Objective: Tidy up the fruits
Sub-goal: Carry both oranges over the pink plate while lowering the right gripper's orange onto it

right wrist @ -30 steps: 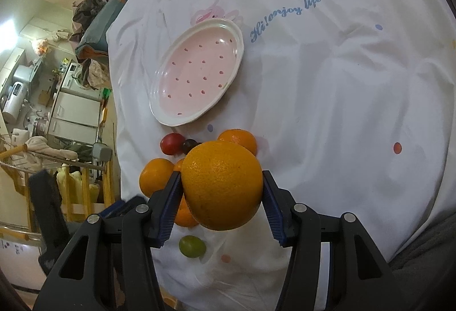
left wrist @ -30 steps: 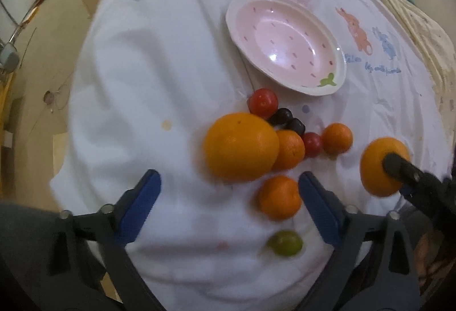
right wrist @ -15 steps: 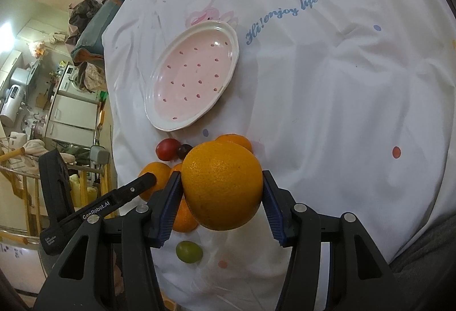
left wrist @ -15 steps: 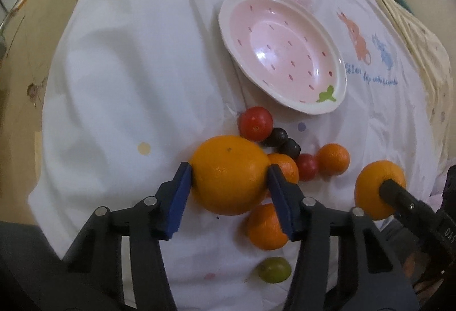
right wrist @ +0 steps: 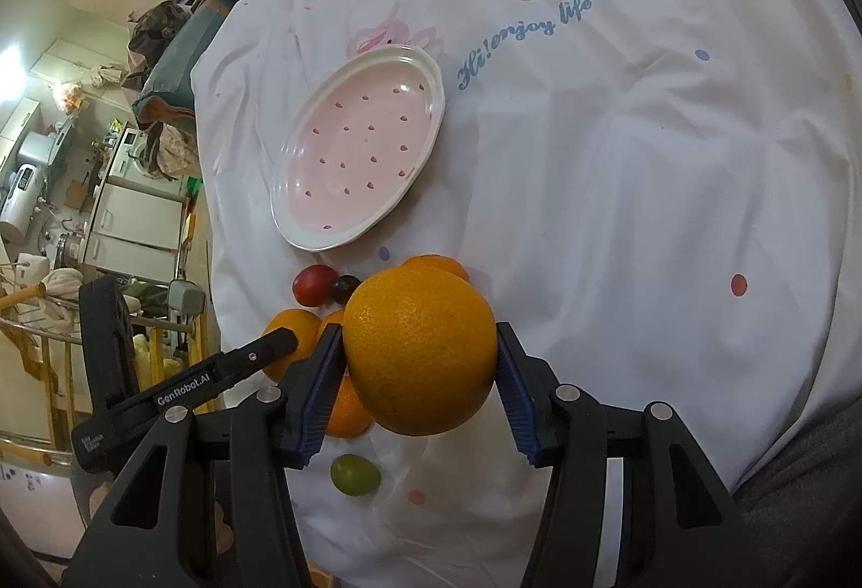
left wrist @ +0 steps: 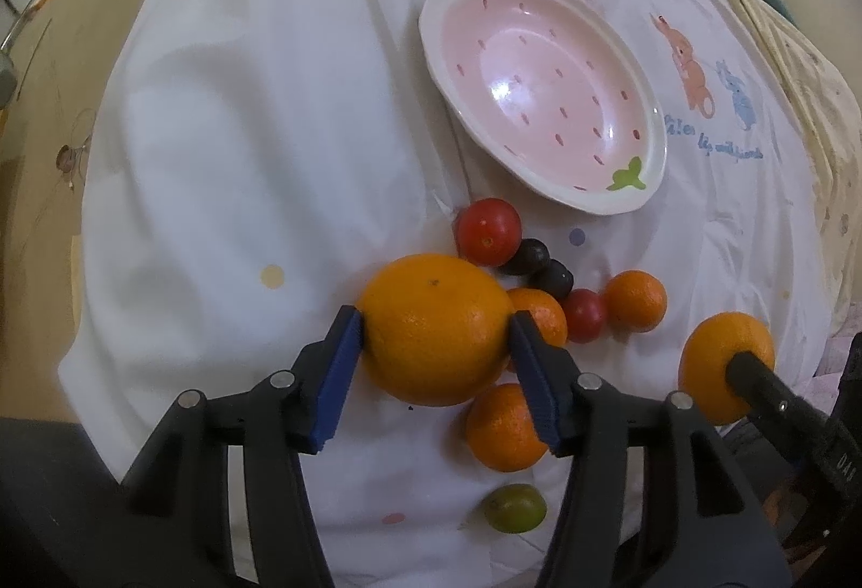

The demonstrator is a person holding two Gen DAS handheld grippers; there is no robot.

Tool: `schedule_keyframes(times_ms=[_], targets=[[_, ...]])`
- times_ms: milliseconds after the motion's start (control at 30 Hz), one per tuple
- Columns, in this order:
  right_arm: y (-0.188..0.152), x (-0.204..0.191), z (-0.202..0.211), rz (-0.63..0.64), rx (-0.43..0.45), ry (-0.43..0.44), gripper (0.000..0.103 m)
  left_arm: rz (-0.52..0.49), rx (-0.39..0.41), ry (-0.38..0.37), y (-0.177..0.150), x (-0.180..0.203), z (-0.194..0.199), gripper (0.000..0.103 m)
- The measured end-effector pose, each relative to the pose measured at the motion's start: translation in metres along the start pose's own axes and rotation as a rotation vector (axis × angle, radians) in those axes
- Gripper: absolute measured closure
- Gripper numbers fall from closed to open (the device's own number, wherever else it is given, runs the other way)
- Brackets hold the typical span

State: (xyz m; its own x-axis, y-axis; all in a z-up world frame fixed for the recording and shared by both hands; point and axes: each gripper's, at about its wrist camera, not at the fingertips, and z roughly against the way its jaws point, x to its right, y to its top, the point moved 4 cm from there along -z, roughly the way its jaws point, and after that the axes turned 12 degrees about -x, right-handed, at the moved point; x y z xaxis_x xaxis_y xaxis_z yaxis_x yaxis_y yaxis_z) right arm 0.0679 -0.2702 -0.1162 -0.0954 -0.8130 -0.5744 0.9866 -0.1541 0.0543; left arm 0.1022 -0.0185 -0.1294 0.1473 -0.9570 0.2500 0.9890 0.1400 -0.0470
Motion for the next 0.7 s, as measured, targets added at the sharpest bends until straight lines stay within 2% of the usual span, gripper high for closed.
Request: schedule_keyframes(times_ms=[100,300,433,533,700], targets=[[0.001,0.0,-0.002,-0.002,-0.008,0.003,0.046,0.023,-0.031,-0.012,0.007,-0.001,-0.005,0.046],[0.002,-0.001,-0.003,0.0,-0.012,0.013,0.046,0.007,-0.026,0.006,0.004,0.004,-0.004,0.053],[0.002,-0.001,-0.001,-0.002,-0.012,0.025,0.046,0.022,-0.017,0.021,-0.002,0.006,0.004,0.054],[0.001,-0.007,0.006,0.01,-0.003,0.042,0.046,0.003,0.036,0.037,-0.005,0.013,0.023,0.054],[0.012,-0.022,0.024,0.051,0.038,0.054,0.046,-0.067,0.168,0.051,0.002,0.027,0.067,0.055]])
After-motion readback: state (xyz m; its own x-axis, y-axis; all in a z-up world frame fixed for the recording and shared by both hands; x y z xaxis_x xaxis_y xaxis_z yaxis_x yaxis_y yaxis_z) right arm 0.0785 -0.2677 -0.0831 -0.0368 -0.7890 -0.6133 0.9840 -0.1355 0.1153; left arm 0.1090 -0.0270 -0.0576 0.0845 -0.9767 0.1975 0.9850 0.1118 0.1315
